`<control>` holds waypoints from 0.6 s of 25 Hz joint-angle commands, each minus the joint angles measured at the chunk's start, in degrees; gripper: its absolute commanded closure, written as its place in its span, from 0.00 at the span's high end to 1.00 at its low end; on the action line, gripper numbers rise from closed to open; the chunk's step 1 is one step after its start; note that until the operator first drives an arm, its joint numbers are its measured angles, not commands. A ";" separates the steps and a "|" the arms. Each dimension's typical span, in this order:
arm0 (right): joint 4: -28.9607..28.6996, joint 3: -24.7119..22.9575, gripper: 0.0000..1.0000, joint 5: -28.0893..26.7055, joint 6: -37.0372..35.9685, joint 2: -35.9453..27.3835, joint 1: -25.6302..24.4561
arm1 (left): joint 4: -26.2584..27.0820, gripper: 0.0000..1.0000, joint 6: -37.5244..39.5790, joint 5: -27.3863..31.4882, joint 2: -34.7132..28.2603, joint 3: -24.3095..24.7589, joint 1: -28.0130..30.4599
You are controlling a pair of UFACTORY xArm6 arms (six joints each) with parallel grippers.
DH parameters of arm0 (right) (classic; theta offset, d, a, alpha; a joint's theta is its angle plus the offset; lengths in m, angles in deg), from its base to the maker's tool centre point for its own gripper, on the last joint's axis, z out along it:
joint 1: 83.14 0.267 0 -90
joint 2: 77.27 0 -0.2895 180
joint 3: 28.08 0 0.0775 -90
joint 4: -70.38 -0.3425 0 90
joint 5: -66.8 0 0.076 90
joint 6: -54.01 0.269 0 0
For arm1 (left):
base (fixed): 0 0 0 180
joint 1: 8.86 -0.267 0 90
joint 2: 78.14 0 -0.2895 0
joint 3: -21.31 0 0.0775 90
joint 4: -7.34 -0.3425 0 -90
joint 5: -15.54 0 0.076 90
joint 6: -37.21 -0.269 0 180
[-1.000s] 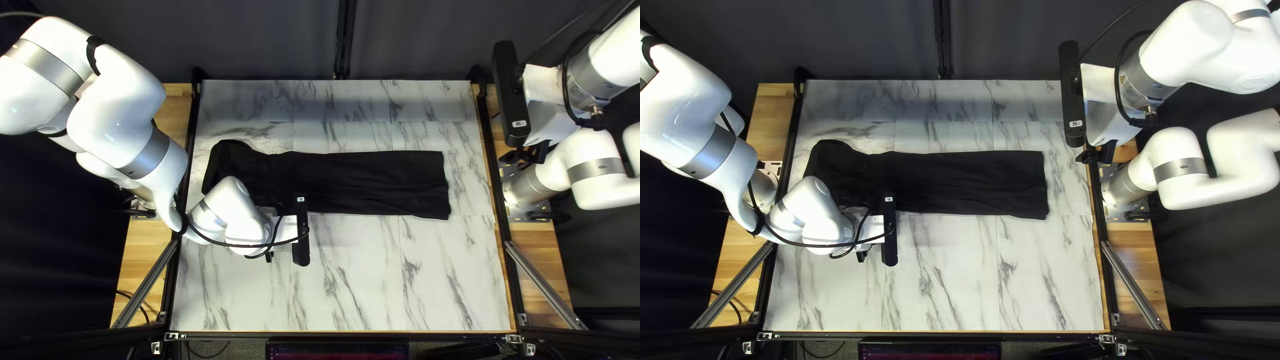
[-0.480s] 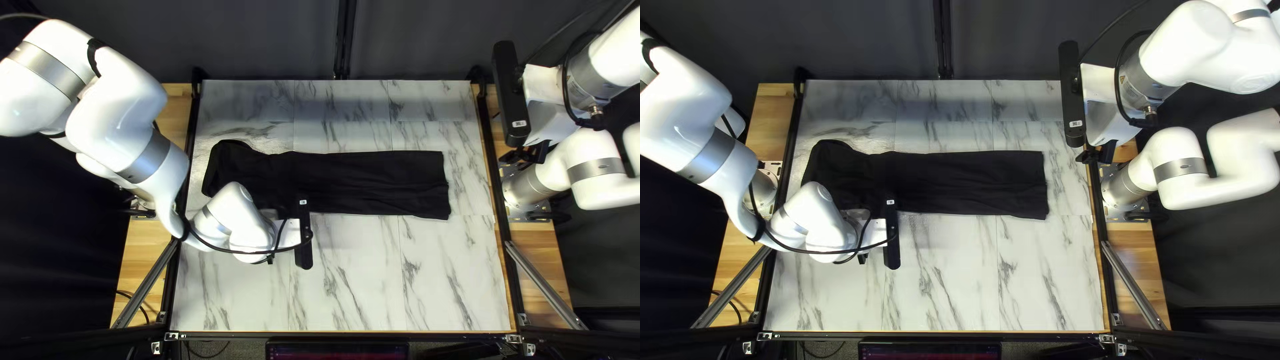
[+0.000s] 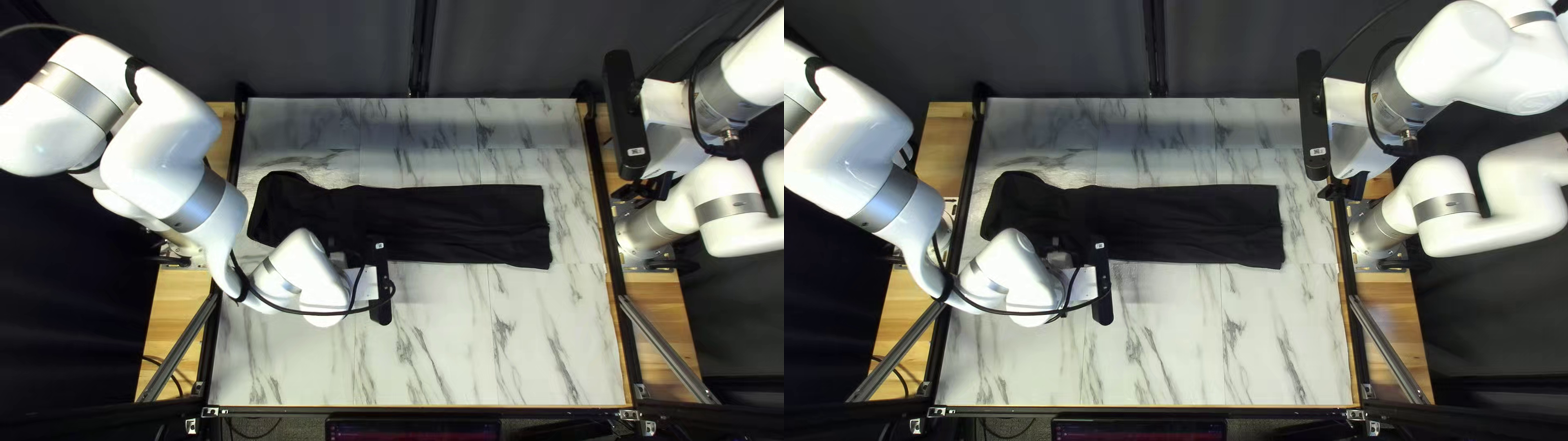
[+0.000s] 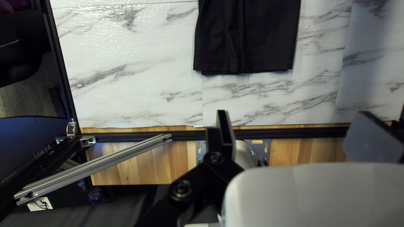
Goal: Fold t-shirt
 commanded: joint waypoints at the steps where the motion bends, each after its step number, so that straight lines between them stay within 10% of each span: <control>1: 0.00 0.00 1.00 0.00 0.00 0.00 0.00 | -0.22 0.95 -0.36 -0.10 0.30 -0.13 -0.52; 15: 0.00 0.00 1.00 0.00 0.00 0.00 0.00 | 0.48 0.86 0.63 -1.74 -0.42 2.35 -1.00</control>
